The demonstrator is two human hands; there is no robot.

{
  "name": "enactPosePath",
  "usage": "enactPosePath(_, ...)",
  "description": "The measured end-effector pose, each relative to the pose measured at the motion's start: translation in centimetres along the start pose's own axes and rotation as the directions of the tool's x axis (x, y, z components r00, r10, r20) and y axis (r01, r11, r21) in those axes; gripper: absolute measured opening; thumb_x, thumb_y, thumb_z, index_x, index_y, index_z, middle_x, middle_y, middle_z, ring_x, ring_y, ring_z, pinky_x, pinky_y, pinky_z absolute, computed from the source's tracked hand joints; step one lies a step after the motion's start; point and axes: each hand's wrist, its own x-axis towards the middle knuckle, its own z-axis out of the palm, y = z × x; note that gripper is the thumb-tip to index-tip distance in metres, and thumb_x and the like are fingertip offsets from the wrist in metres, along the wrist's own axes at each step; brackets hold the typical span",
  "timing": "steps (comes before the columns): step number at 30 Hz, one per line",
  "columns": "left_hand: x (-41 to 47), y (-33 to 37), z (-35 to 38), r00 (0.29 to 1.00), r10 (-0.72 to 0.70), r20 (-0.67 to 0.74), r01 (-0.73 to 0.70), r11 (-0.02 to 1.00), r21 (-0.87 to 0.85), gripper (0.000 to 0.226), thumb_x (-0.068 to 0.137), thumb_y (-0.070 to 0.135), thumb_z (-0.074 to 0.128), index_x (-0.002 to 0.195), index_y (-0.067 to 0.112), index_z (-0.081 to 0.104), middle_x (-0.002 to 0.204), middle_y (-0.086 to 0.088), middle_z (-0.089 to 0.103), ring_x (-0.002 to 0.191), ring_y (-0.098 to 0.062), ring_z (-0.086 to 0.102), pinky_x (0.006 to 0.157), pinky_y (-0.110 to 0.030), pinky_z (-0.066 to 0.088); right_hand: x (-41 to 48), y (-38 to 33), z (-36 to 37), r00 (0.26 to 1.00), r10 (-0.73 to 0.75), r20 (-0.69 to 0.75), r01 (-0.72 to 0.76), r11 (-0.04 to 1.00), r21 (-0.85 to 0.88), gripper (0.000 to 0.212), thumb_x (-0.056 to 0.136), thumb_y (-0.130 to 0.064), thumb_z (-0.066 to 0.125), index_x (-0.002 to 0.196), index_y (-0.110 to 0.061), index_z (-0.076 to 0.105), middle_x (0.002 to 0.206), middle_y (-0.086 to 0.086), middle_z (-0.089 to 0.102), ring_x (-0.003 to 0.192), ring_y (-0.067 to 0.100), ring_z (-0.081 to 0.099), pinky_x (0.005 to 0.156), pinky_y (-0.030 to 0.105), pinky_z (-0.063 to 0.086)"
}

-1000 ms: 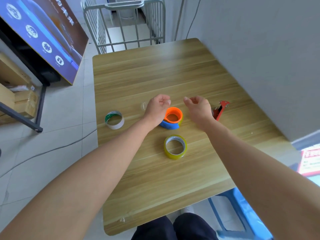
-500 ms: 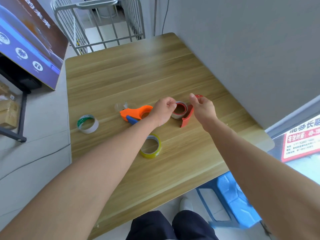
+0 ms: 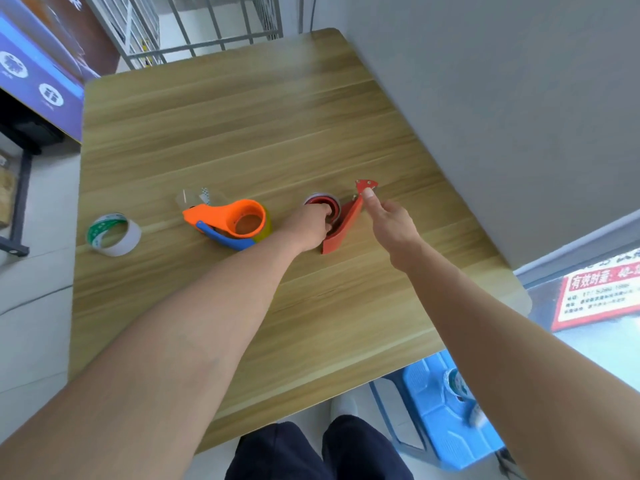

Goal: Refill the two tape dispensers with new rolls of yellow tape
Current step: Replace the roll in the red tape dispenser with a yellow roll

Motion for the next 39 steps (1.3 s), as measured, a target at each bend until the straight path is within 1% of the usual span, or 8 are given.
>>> enactPosePath(5,0.7,0.9,0.1,1.0,-0.022,-0.011,0.022,0.999,0.023,0.027,0.085,0.008,0.053,0.11,0.01,0.063,0.117,-0.011,0.065,0.108,-0.031,0.059,0.085,-0.032,0.045,0.9,1.1,0.1,0.999,0.012,0.048,-0.012,1.0,-0.002,0.07,0.096,-0.053,0.041,0.129,0.008,0.05,0.138,0.023,0.051,0.129,0.036,0.046,0.107,0.046,0.038)
enactPosePath(10,0.1,1.5,1.1,0.996,-0.084,-0.041,0.088,0.991,0.097,0.022,0.084,-0.002,0.042,0.088,0.006,0.062,0.104,-0.014,0.067,0.099,-0.033,0.06,0.073,-0.033,0.042,1.3,2.0,0.5,0.998,0.028,0.06,-0.028,1.0,0.002,0.066,0.096,-0.051,0.043,0.127,0.007,0.053,0.133,0.019,0.057,0.125,0.032,0.052,0.097,0.038,0.043)
enactPosePath(15,-1.7,1.1,0.0,0.993,-0.07,-0.095,0.073,0.997,0.028,0.017,0.08,0.002,0.048,0.075,0.011,0.062,0.096,-0.014,0.068,0.095,-0.034,0.062,0.066,-0.03,0.04,1.7,2.4,0.8,0.995,0.08,0.052,-0.081,0.997,0.017,0.065,0.091,-0.059,0.044,0.122,-0.003,0.058,0.069,-0.003,0.047,0.061,0.012,0.044,0.06,0.021,0.035)
enactPosePath(20,-4.1,2.3,-3.7,0.981,-0.018,-0.192,-0.006,0.992,-0.122,0.028,0.079,0.004,0.05,0.055,0.016,0.044,0.074,-0.011,0.06,0.078,-0.033,0.06,0.059,-0.029,0.032,1.1,-0.2,1.6,0.991,0.115,0.07,-0.125,0.981,0.147,0.103,0.075,-0.074,0.052,0.147,-0.003,0.03,0.103,0.002,0.056,0.089,0.014,0.055,0.077,0.027,0.046)
enactPosePath(23,-5.8,3.4,-6.7,0.964,0.001,-0.264,-0.045,0.986,-0.162,0.016,0.082,0.008,0.052,0.068,0.006,0.06,0.086,-0.021,0.067,0.082,-0.035,0.06,0.061,-0.031,0.034,0.4,-2.4,1.7,0.985,0.107,0.137,-0.149,0.924,0.353,0.113,0.066,-0.073,0.063,0.148,-0.004,0.026,0.138,0.009,0.05,0.114,0.023,0.055,0.095,0.035,0.047)
enactPosePath(28,-8.3,4.2,-10.0,0.942,0.066,-0.329,-0.133,0.974,-0.186,0.017,0.082,0.009,0.052,0.09,0.006,0.067,0.097,-0.016,0.07,0.091,-0.033,0.063,0.07,-0.032,0.044,-1.7,-6.5,2.7,0.984,-0.024,0.177,-0.054,0.905,0.423,0.058,0.074,-0.039,0.077,0.118,-0.006,0.058,0.112,0.009,0.069,0.096,0.022,0.066,0.079,0.035,0.057)
enactPosePath(32,-9.8,4.1,-12.3,0.939,0.098,-0.328,-0.145,0.982,-0.121,0.012,0.079,0.007,0.054,0.076,0.006,0.065,0.083,-0.017,0.068,0.086,-0.037,0.063,0.061,-0.031,0.039,-3.1,-8.2,3.3,0.995,-0.054,0.081,0.018,0.92,0.392,0.082,0.05,-0.033,0.082,0.121,-0.006,0.052,0.114,0.013,0.068,0.099,0.027,0.069,0.086,0.044,0.058)
enactPosePath(39,-11.3,2.5,-14.4,0.928,0.06,-0.367,-0.128,0.978,-0.164,0.016,0.082,0.022,0.061,0.076,0.011,0.071,0.074,-0.011,0.062,0.078,-0.034,0.062,0.063,-0.032,0.044,-4.4,-9.1,3.3,0.98,-0.114,0.164,0.03,0.895,0.444,0.092,0.058,-0.028,0.088,0.13,0.001,0.039,0.116,0.021,0.064,0.089,0.028,0.071,0.067,0.038,0.06)
